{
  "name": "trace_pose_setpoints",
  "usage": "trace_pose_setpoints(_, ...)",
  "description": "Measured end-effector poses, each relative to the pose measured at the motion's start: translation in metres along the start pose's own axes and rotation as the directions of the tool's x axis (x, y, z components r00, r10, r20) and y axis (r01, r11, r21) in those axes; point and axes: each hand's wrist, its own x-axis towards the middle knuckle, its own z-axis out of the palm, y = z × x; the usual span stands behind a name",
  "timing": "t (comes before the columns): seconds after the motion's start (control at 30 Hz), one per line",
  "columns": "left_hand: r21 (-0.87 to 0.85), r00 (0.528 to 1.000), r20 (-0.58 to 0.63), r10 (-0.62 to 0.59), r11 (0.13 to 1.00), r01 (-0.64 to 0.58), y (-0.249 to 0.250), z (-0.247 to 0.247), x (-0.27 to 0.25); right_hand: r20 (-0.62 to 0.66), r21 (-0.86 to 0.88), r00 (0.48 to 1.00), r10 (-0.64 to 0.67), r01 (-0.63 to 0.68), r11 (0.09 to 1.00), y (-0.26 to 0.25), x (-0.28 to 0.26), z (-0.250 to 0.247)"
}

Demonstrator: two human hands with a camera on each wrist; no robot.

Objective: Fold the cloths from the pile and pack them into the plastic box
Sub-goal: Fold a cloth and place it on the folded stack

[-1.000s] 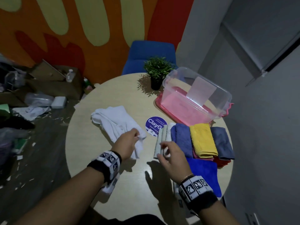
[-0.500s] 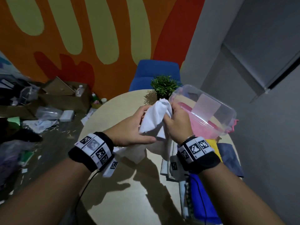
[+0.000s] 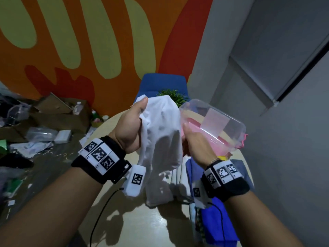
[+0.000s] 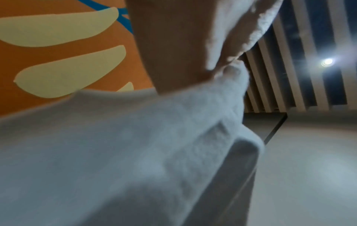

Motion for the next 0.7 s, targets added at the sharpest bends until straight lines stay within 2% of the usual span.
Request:
trace_pose_setpoints(0.07,-0.007,0.997,0.049,-0.054,0.999,0.054,0.000,0.006,-0.002,0.123,-0.038,0.992,-0.038,0.043,0.998,0.012,-0.001,0.010)
trace_pose_setpoints(0.1,-0.004,0.994,0.071,-0.080,0.997,0.081,-0.001,0.008,-0.004,0.112,0.012,0.992,-0.055,0.054,0.998,0.016,-0.001,0.016)
trace_pose_setpoints(0.13,-0.003,0.992,0.086,-0.094,0.995,0.095,-0.001,0.008,-0.004,0.082,0.107,0.995,-0.053,0.045,0.993,0.017,-0.001,0.020)
trace_pose_setpoints(0.17,0.003,0.990,0.095,-0.101,0.995,0.101,0.000,0.009,-0.006,0.052,0.276,0.998,-0.029,0.014,0.961,0.015,-0.002,0.023)
trace_pose_setpoints(0.23,0.024,0.994,0.073,-0.076,0.997,0.075,0.004,0.007,-0.004,0.022,0.605,1.000,0.011,-0.023,0.796,0.005,-0.003,0.022)
trace_pose_setpoints(0.27,0.041,0.999,0.032,-0.031,0.999,0.029,0.008,0.003,0.001,-0.005,0.683,1.000,-0.010,0.011,0.730,0.000,-0.001,0.017)
trace_pose_setpoints(0.33,0.128,0.990,-0.066,0.121,0.985,-0.111,0.017,-0.007,0.014,-0.151,0.677,0.987,-0.050,0.140,0.722,-0.013,0.007,0.000)
trace_pose_setpoints(0.43,0.341,0.925,-0.183,0.333,0.904,-0.258,0.038,-0.015,0.030,-0.417,0.474,0.905,-0.086,0.297,0.829,-0.040,0.022,-0.037)
trace_pose_setpoints(0.5,0.461,0.882,-0.197,0.428,0.834,-0.302,0.057,-0.011,0.037,-0.488,0.393,0.862,-0.136,0.356,0.848,-0.061,0.030,-0.058)
trace_pose_setpoints(0.57,0.540,0.865,-0.150,0.479,0.772,-0.334,0.074,-0.002,0.042,-0.499,0.414,0.844,-0.197,0.432,0.802,-0.083,0.037,-0.071)
trace_pose_setpoints(0.63,0.540,0.902,0.002,0.432,0.759,-0.365,0.088,0.005,0.048,-0.505,0.432,0.827,-0.248,0.490,0.757,-0.100,0.043,-0.078)
trace_pose_setpoints(0.7,0.508,0.927,0.139,0.349,0.778,-0.370,0.098,0.009,0.051,-0.563,0.393,0.783,-0.264,0.535,0.748,-0.112,0.049,-0.085)
